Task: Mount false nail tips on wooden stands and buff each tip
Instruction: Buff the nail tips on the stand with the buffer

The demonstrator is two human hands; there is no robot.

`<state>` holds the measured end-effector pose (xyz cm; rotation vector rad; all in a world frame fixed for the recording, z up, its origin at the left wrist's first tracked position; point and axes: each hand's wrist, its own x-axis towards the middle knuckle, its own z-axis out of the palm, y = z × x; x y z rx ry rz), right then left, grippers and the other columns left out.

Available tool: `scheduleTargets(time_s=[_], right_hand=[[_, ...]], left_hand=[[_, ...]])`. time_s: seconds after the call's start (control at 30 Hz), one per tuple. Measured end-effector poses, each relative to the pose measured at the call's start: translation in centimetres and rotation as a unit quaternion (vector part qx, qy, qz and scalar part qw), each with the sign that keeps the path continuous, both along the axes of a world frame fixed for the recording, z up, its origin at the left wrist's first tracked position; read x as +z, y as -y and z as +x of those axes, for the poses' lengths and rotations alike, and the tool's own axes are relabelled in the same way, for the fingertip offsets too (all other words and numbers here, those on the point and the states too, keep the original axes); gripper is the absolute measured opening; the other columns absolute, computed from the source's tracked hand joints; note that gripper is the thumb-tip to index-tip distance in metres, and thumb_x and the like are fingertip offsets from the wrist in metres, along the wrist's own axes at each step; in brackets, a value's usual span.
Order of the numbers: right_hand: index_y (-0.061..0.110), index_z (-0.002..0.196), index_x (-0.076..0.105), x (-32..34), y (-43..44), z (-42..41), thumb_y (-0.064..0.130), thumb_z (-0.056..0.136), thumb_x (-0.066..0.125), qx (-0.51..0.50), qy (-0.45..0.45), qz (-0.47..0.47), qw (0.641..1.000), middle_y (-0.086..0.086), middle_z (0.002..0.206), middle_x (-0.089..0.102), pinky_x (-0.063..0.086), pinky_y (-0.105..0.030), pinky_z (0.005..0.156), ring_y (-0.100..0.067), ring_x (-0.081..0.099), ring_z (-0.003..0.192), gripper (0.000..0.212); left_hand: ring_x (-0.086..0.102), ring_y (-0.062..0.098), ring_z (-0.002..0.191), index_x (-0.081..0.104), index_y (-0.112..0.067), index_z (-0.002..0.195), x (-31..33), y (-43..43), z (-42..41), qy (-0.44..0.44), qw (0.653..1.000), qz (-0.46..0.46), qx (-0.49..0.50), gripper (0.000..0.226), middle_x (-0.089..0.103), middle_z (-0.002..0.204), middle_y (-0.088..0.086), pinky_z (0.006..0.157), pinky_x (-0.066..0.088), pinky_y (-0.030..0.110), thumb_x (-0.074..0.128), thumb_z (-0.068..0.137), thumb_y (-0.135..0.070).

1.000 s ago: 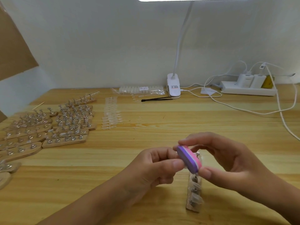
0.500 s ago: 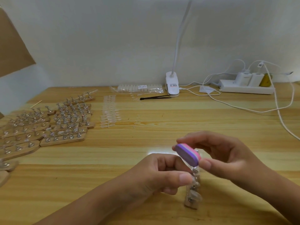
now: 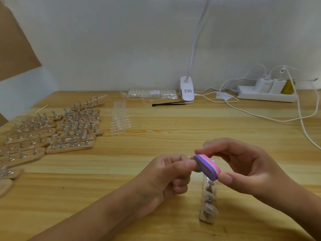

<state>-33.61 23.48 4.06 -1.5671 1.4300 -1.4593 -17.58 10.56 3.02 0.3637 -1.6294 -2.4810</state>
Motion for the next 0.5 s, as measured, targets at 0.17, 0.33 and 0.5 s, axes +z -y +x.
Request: scheduleTargets(time_s=[0.17, 0.33, 0.5], right_hand=[[0.023, 0.114, 0.069, -0.03, 0.00, -0.10, 0.053, 0.078, 0.073, -0.006, -0.010, -0.003, 1.000, -0.003, 0.110, 0.071, 0.047, -0.046, 0.098, -0.027, 0.063, 0.108, 0.047], [0.025, 0.116, 0.069, 0.25, 0.14, 0.08, 0.052, 0.080, 0.072, 0.001, -0.016, 0.003, 1.000, -0.002, 0.113, 0.070, 0.047, -0.044, 0.098, -0.026, 0.062, 0.111, 0.046], [0.026, 0.118, 0.069, 0.30, -0.03, -0.47, 0.051, 0.080, 0.072, 0.020, -0.029, 0.018, 0.999, -0.004, 0.113, 0.069, 0.045, -0.046, 0.101, -0.029, 0.060, 0.113, 0.046]], left_hand=[[0.035, 0.003, 0.049, 0.070, -0.020, 0.071, 0.01, -0.41, -0.19, -0.002, 1.000, -0.004, -0.009, 0.014, 0.040, 0.058, -0.008, 0.050, 0.037, 0.014, 0.073, 0.068, -0.033], [0.036, 0.003, 0.049, 0.068, -0.020, 0.071, 0.10, -0.23, 0.05, -0.004, 1.000, -0.006, -0.017, 0.013, 0.040, 0.058, -0.009, 0.050, 0.037, 0.014, 0.073, 0.069, -0.033], [0.035, 0.003, 0.048, 0.065, -0.014, 0.072, 0.13, -0.06, 0.03, 0.003, 1.000, 0.002, 0.000, 0.020, 0.045, 0.055, -0.009, 0.048, 0.036, 0.014, 0.074, 0.066, -0.030]])
